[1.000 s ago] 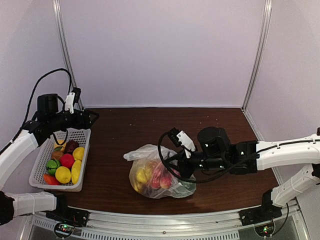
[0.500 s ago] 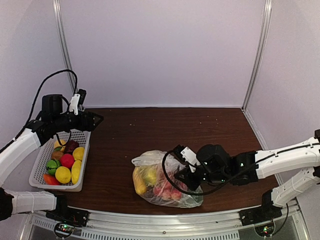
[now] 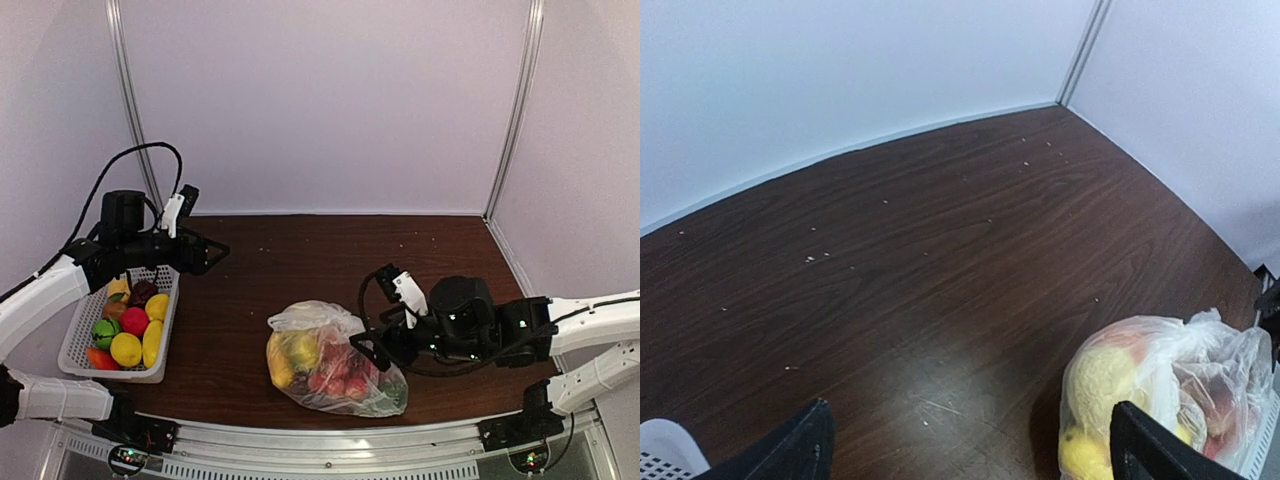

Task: Untie the knot of the plastic bag and take out the fruit
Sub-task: Place the takeout bag at the center of the board.

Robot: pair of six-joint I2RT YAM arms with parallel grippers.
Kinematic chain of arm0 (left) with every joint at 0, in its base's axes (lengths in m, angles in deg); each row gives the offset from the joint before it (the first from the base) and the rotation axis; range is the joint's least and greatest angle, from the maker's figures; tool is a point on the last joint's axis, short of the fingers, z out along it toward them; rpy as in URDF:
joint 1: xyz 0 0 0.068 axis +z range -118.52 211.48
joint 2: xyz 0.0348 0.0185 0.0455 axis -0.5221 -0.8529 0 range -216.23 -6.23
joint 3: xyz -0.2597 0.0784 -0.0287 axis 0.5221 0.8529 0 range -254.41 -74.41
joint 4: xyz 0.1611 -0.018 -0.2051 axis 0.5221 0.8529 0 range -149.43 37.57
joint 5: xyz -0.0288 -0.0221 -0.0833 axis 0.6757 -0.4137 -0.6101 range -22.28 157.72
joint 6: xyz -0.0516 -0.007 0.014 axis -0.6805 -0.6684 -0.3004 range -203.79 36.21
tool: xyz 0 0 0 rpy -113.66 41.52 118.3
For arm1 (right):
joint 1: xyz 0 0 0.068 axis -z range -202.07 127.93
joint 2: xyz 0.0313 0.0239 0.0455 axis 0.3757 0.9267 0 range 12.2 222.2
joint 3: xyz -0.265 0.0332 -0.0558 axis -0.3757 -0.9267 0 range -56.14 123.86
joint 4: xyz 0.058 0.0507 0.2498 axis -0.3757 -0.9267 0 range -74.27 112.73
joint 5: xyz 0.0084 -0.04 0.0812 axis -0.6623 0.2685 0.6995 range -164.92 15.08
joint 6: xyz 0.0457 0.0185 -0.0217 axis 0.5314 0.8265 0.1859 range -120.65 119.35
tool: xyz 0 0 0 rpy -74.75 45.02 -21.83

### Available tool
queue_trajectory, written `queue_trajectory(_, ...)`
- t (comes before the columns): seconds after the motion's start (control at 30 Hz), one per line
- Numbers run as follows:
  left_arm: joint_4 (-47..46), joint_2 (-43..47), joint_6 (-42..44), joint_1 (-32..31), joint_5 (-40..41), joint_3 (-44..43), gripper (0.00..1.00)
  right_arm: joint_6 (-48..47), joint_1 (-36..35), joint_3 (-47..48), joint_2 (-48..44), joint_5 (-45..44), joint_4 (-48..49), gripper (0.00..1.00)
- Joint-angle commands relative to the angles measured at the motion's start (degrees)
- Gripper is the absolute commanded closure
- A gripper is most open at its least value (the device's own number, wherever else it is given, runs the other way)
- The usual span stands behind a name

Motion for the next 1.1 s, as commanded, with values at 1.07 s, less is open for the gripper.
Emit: queue_trajectory(1.07, 1.57, -37.46, 6.36, -25.46, -9.08, -19.13, 0.31, 20.54, -2.43, -17.46, -19.48, 1.73, -4.8, 0.36)
